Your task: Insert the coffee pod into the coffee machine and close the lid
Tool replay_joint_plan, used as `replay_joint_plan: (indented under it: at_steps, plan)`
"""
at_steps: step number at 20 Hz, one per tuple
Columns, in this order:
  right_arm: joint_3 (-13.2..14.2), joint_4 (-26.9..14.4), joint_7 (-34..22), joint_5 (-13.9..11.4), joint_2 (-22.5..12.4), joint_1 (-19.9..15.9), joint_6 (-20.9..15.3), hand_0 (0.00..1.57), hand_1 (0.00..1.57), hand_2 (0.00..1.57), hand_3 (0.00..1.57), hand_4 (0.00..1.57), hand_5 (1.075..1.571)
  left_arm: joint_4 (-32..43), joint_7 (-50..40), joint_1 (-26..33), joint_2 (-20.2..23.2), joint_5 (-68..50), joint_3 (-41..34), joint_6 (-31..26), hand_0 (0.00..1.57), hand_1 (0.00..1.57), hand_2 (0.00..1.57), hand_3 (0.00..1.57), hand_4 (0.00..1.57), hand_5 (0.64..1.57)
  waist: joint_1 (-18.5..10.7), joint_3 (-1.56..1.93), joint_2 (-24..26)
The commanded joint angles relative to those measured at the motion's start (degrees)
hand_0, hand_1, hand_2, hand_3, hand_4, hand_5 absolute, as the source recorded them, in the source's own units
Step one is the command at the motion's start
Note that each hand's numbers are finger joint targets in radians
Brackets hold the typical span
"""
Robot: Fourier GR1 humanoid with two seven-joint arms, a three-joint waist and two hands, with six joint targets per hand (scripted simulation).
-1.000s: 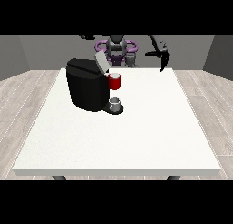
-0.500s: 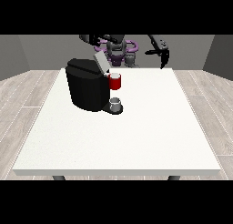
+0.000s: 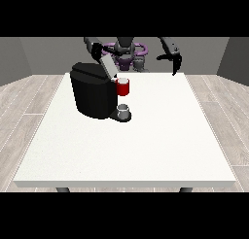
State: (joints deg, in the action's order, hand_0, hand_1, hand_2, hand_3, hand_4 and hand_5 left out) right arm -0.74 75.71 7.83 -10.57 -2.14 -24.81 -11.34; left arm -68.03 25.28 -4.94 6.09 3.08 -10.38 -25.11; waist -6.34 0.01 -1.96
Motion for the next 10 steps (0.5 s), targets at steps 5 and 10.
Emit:
replay_joint_plan:
  at_steps: [5,10]
  plan:
    - [4.28,-8.40,1.28,1.55,-1.42,-7.03,0.42,0.00,0.00,0.00,0.00,0.46,1.571,1.96,1.48,-1.19,3.23,-0.90,-1.20,-0.56,0.00,0.00,0.00,0.00,0.36,1.571,-0.03,-0.01,-2.04]
    - [4.31,-11.53,3.04,1.74,0.29,-7.68,-1.02,0.00,0.00,0.00,0.00,0.44,1.571,1.60,2.43,-0.24,0.24,0.26,0.96,1.96,0.00,0.00,0.00,0.00,0.39,1.571,-0.65,-0.01,-1.86]
